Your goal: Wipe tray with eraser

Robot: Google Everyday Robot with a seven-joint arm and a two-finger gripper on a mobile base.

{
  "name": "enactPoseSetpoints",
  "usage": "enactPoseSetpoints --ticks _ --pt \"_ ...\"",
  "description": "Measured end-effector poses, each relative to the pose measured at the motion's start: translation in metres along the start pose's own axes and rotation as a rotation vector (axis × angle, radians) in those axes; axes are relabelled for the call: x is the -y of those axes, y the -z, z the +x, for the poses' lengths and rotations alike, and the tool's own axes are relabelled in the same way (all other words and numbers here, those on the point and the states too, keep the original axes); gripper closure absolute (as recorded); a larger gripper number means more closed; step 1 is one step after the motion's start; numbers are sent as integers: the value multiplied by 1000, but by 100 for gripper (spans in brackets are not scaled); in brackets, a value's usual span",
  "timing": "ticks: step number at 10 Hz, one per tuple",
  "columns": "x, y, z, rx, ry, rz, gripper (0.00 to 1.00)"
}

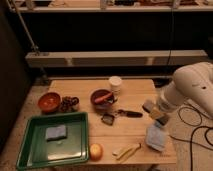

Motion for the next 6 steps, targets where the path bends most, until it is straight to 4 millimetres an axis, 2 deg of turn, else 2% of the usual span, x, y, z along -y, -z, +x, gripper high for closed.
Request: enactPoseSetpoints --ticks 3,4,6 --pt "59 0 54 -45 119 60 100" --pt "75 -3 67 -56 152 77 100" --pt "120 -14 100 -89 247 130 100"
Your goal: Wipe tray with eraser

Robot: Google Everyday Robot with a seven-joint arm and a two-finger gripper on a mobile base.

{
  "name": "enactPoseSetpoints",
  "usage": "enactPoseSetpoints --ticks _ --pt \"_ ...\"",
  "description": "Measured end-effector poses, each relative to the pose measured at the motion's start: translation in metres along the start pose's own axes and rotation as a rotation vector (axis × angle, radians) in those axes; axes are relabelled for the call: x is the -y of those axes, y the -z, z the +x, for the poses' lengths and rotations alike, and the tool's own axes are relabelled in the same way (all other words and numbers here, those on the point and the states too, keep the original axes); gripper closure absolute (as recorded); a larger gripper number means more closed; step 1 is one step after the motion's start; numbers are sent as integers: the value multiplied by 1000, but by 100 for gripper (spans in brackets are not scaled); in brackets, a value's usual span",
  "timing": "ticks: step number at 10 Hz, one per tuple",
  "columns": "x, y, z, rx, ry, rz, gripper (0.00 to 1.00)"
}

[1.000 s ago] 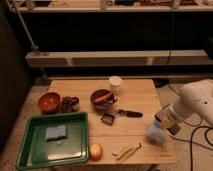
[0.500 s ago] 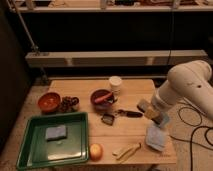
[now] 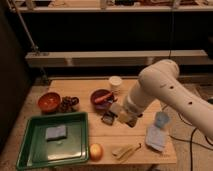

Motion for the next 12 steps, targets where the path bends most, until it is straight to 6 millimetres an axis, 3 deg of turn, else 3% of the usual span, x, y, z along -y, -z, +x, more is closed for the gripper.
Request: enactPoseSetpoints --ticks 1,11,12 --pt "8 -5 9 -7 23 13 100" --pt "6 -4 8 -7 19 11 100" --pt "5 -4 16 -10 42 12 100"
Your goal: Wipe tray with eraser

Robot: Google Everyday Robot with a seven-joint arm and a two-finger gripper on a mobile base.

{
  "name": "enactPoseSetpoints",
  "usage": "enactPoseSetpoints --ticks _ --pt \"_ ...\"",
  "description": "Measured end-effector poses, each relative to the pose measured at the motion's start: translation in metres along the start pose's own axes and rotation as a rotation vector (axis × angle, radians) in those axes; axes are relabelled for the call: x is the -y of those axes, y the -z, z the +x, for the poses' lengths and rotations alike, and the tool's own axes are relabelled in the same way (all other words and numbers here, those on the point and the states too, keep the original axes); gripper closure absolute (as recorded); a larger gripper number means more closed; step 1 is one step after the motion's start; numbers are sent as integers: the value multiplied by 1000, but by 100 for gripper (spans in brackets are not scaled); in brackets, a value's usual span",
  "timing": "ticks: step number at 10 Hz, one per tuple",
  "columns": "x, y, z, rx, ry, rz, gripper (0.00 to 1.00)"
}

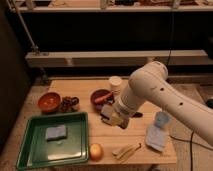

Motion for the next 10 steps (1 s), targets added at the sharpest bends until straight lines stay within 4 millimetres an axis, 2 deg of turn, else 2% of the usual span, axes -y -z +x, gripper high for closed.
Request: enactPoseSetpoints --ticks 3,6,8,10 --pt "4 -16 46 -14 98 28 100" --pt "18 -49 107 -20 186 60 100" --pt "34 -83 152 -13 265 86 100" --pt "54 -118 187 9 338 104 100"
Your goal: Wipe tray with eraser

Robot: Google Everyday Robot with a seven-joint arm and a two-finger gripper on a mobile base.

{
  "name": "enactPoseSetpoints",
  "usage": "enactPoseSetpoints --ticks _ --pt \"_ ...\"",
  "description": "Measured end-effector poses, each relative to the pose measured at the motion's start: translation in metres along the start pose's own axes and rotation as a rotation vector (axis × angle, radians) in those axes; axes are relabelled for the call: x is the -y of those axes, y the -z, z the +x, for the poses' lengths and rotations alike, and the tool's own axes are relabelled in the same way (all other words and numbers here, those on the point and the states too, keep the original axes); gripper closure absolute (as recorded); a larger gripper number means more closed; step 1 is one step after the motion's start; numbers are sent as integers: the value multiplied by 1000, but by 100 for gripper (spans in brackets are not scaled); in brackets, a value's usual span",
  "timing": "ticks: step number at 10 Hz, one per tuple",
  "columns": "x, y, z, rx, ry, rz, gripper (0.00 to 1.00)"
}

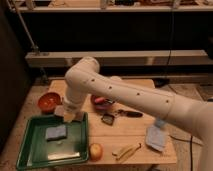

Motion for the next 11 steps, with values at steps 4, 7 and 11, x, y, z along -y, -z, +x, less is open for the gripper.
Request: enactPoseSetpoints --ticks 4,7,11 --pt "13 -106 35 71 79 72 100" --pt "23 -168 14 128 81 148 100" --pt "24 -177 6 137 80 159 100"
